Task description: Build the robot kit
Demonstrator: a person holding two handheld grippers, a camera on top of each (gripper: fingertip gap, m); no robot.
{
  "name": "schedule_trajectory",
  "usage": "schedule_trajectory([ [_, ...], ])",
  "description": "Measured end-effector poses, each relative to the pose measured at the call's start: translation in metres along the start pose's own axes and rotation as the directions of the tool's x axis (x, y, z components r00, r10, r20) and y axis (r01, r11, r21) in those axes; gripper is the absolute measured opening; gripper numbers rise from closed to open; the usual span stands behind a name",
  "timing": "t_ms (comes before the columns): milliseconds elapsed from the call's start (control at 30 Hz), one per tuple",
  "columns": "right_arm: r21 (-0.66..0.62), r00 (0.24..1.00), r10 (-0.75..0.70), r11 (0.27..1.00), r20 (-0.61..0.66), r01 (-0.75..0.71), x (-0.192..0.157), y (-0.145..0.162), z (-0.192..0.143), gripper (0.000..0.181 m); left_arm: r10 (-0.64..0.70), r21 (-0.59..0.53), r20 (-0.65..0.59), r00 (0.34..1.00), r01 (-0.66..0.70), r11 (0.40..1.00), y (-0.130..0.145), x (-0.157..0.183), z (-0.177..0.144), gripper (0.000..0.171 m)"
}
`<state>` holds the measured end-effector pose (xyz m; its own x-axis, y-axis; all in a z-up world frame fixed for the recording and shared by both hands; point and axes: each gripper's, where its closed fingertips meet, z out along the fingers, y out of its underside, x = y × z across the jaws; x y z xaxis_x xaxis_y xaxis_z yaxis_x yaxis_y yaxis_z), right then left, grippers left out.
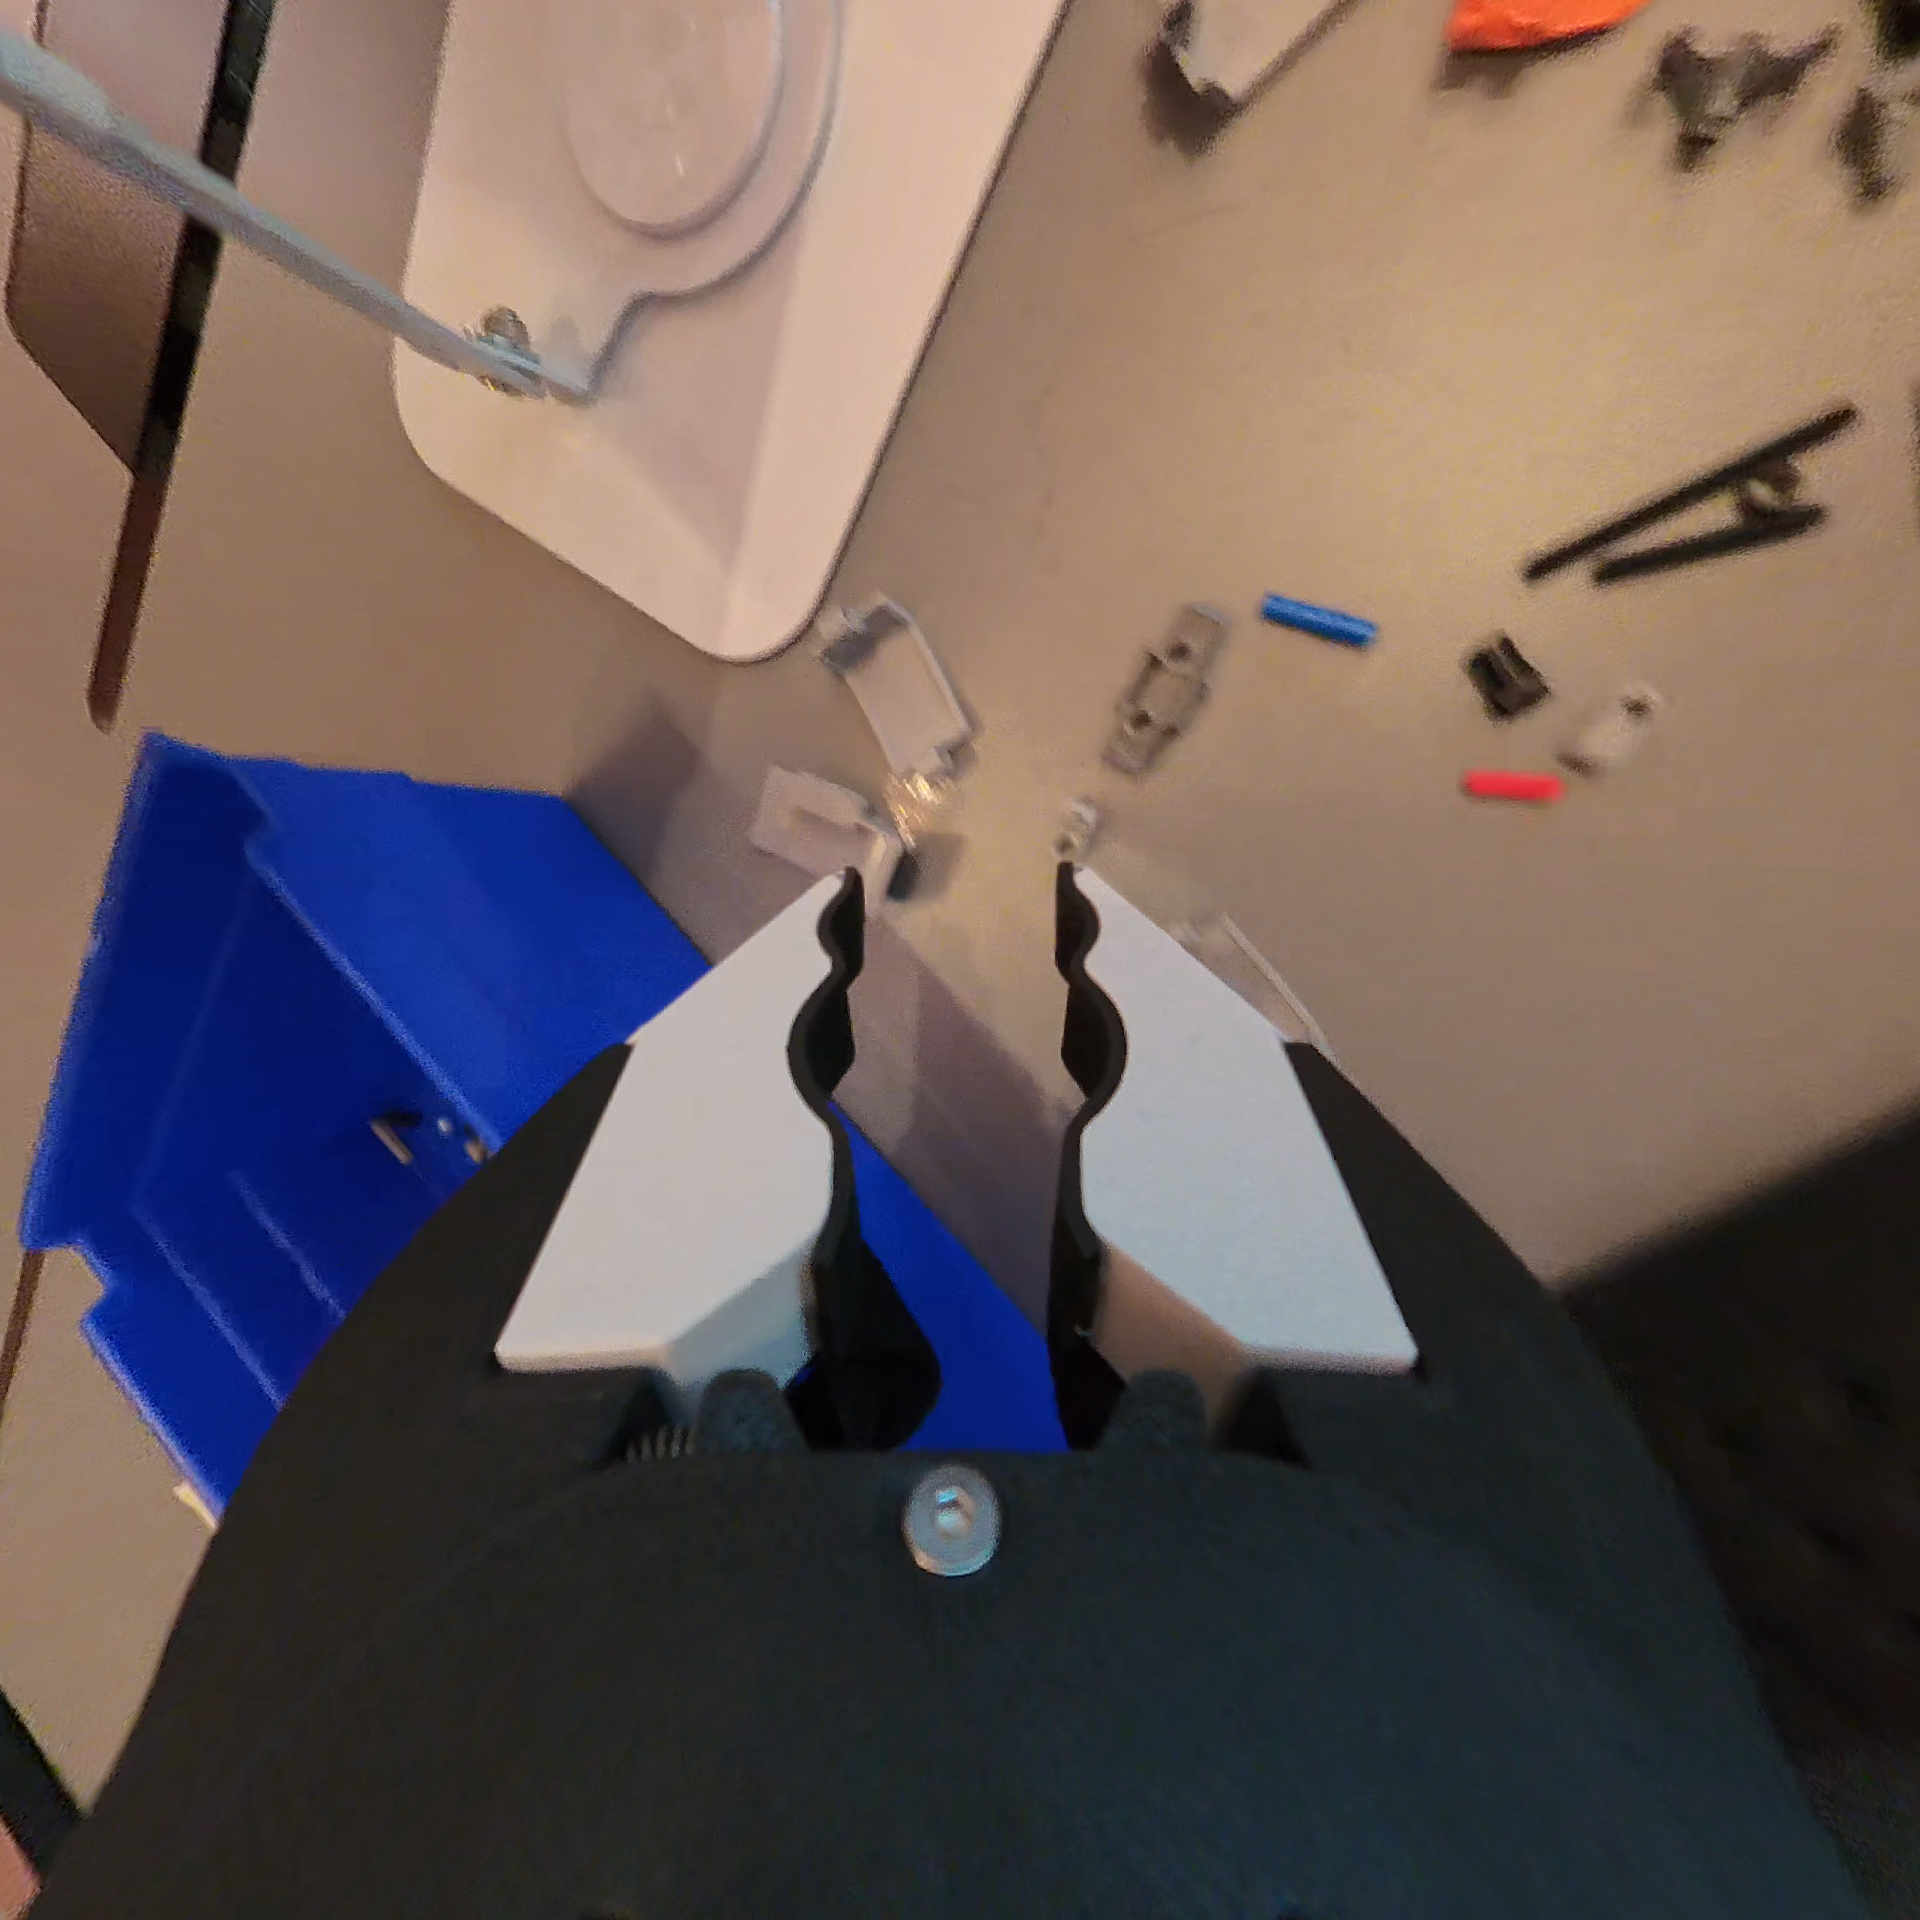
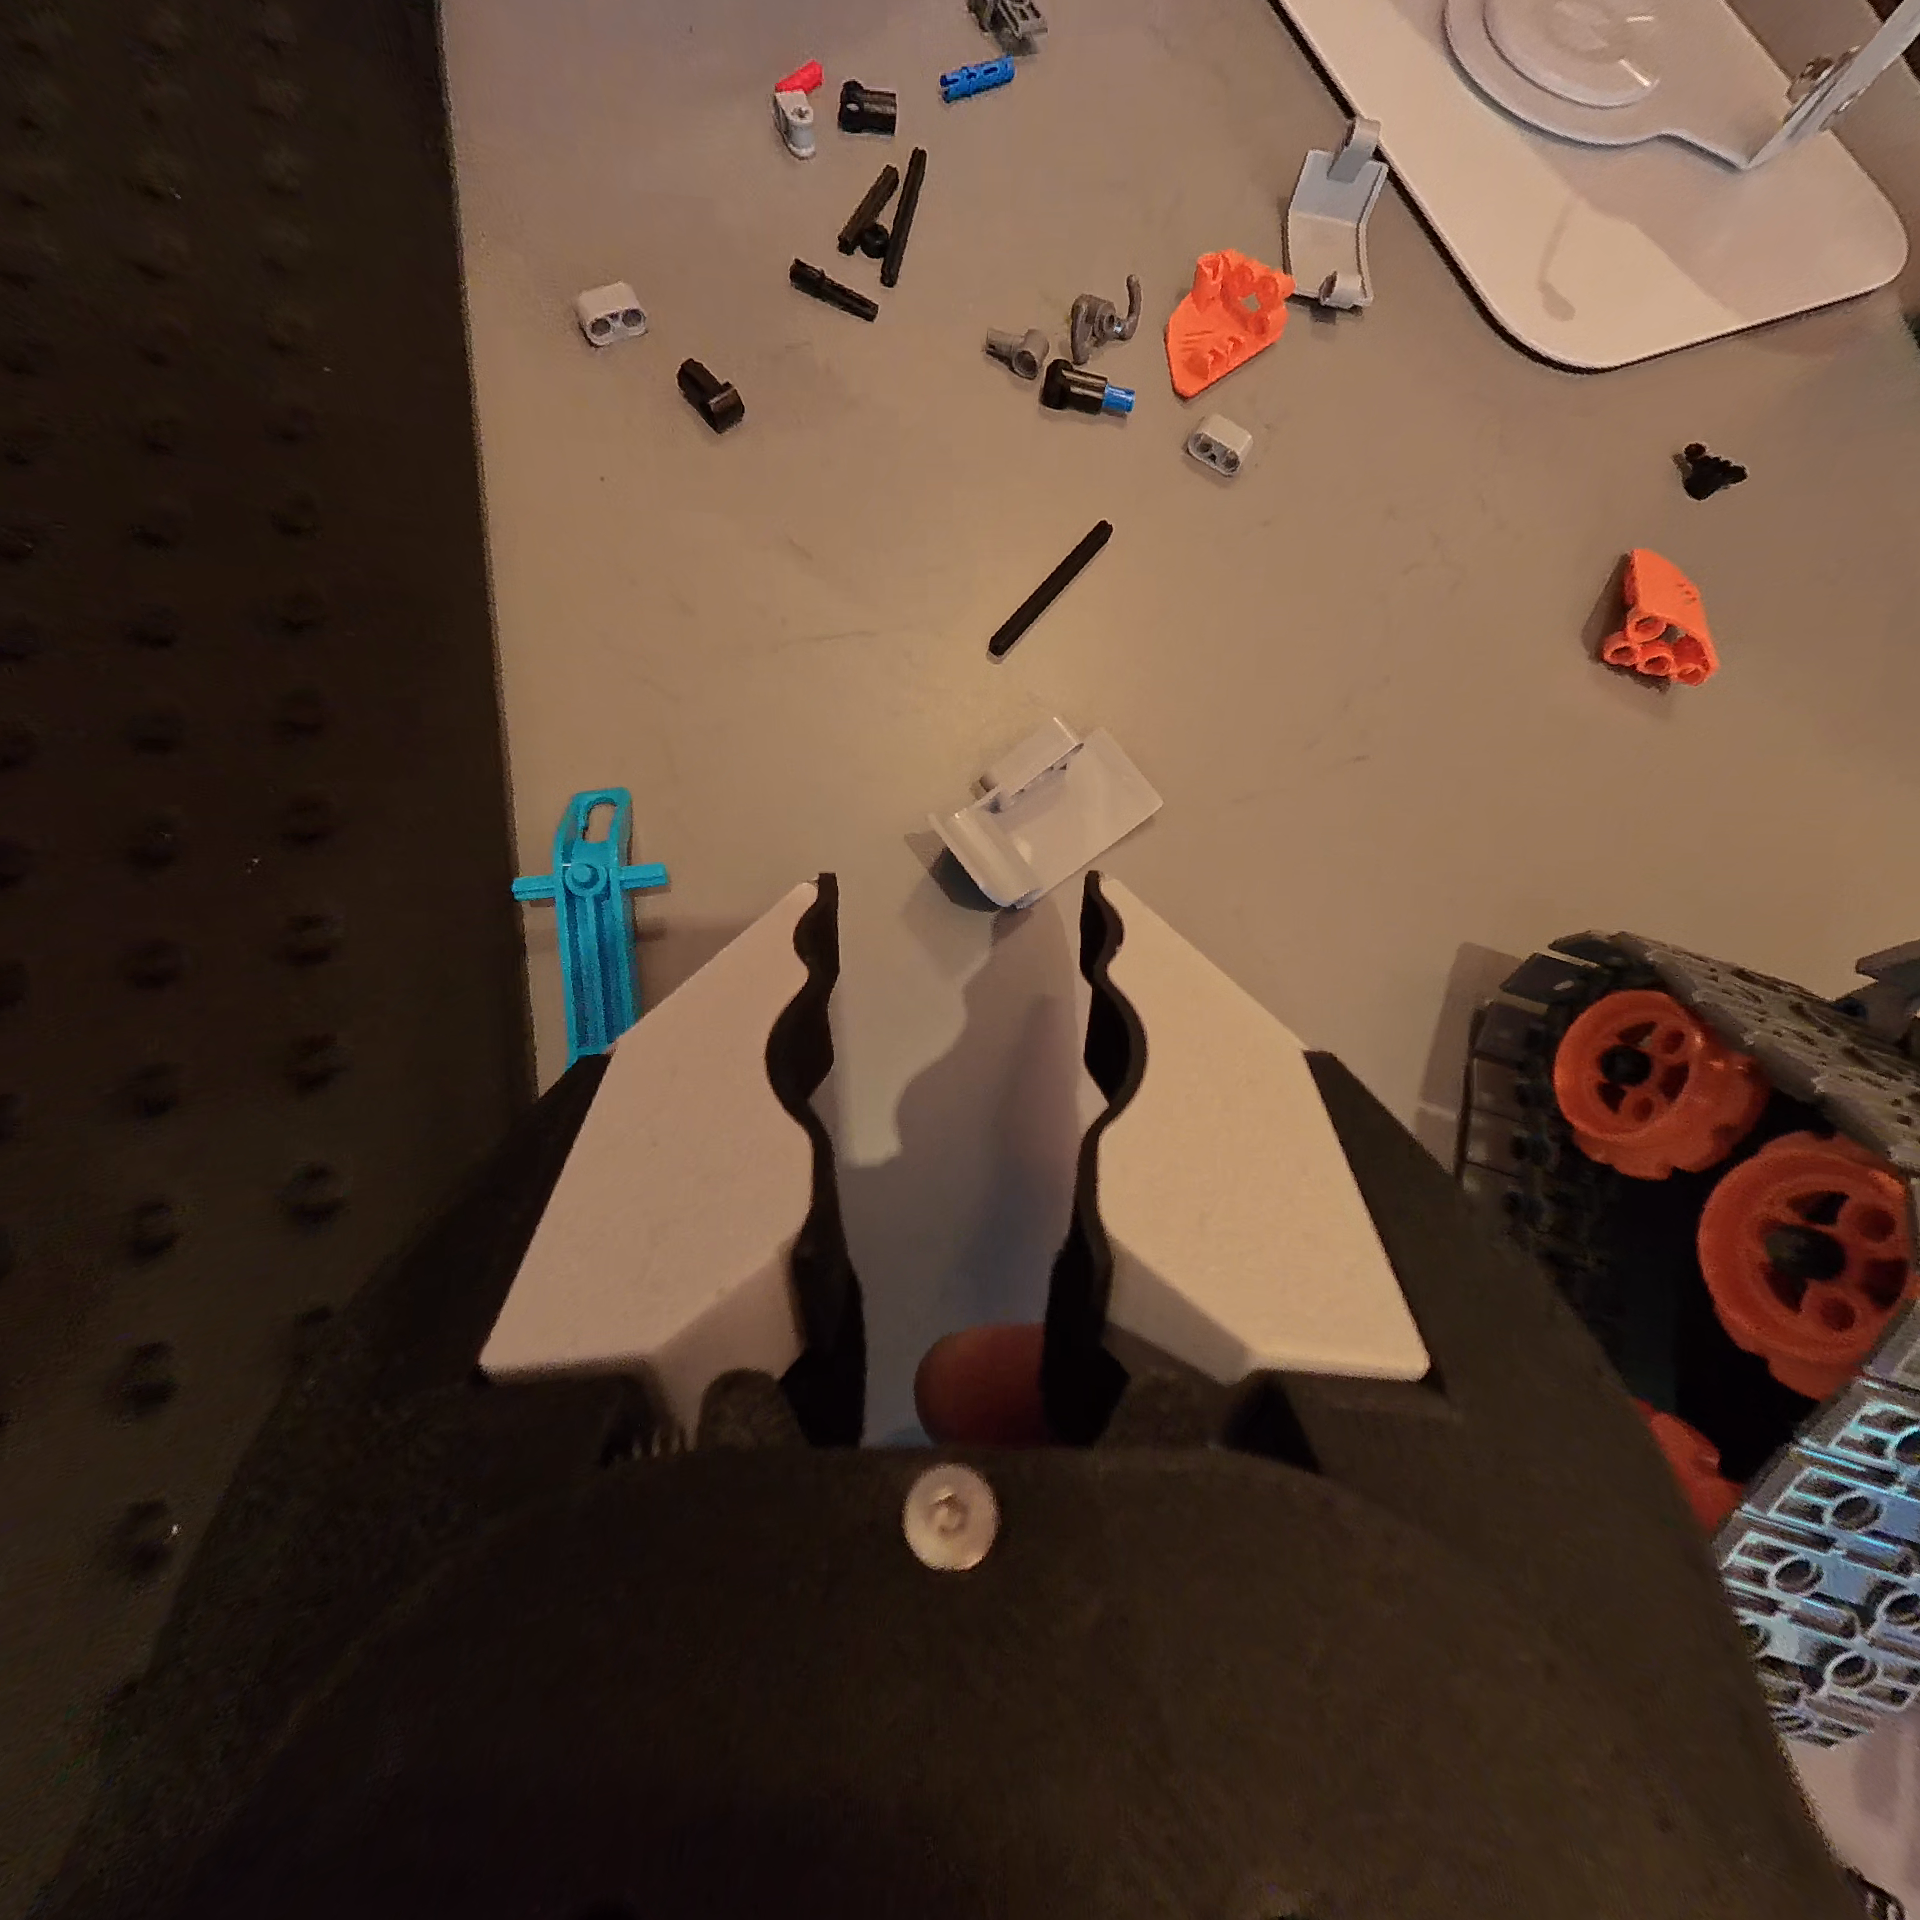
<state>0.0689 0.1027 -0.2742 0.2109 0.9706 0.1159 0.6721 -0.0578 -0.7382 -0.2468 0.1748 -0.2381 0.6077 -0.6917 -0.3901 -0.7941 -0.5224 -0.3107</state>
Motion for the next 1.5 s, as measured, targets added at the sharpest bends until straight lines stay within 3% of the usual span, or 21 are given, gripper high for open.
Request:
schedule_trajectory([
  [133, 0.004, 1.0, -0.01, 1.0, 0.008, 0.01, -0.004, -0.002, 0.001, 0.045, -0.021, -0.038, 0.133, 0.991, 0.026, 0.999, 0.022, -0.011, -0.012, 0.04],
  [267, 0.002, 1.0, -0.018, 1.0, 0.002, 0.018, -0.004, -0.002, 0.001, 0.045, 0.093, -0.108, 0.215, 0.972, -0.071, 0.992, 0.013, -0.014, 0.016, 0.04],
  [333, 0.004, 1.0, -0.015, 1.0, -0.005, 0.015, -0.003, -0.002, 0.0, 0.044, 0.122, -0.171, 0.19, 0.974, -0.089, 0.981, 0.018, -0.017, 0.033, 0.038],
  [533, -0.003, 1.0, -0.023, 1.0, -0.004, 0.023, -0.004, -0.001, 0.002, 0.044, 0.151, -0.226, 0.186, 0.971, -0.107, 0.968, 0.023, -0.021, 0.051, 0.001],
  [633, -0.004, 1.0, -0.028, 1.0, -0.01, 0.028, -0.004, -0.001, 0.001, 0.044, 0.188, -0.271, 0.215, 0.958, -0.127, 0.954, 0.03, -0.023, 0.054, 0.0],
  [867, 0.001, 0.999, -0.028, 1.0, -0.023, 0.028, -0.001, -0.001, -0.001, 0.044, 0.158, -0.132, 0.279, 0.947, -0.125, 0.983, 0.01, -0.022, 0.02, 0.0],
  [1067, 0.002, 0.998, -0.044, 0.999, -0.033, 0.044, 0.0, -0.002, 0.0, 0.044, 0.195, 0.015, 0.291, 0.937, -0.208, 0.978, -0.023, 0.008, -0.015, 0.0],
  [1267, 0.008, 0.996, -0.086, 0.996, -0.036, 0.086, -0.002, -0.003, 0.003, 0.044, 0.278, 0.183, 0.197, 0.94, -0.314, 0.932, -0.067, 0.068, -0.035, 0.0],
  [1500, -0.001, 0.977, -0.197, 0.98, -0.078, 0.197, -0.006, -0.008, 0.006, 0.045, 0.418, 0.325, 0.046, 0.907, -0.41, 0.853, -0.11, 0.156, -0.034, 0.0],
])
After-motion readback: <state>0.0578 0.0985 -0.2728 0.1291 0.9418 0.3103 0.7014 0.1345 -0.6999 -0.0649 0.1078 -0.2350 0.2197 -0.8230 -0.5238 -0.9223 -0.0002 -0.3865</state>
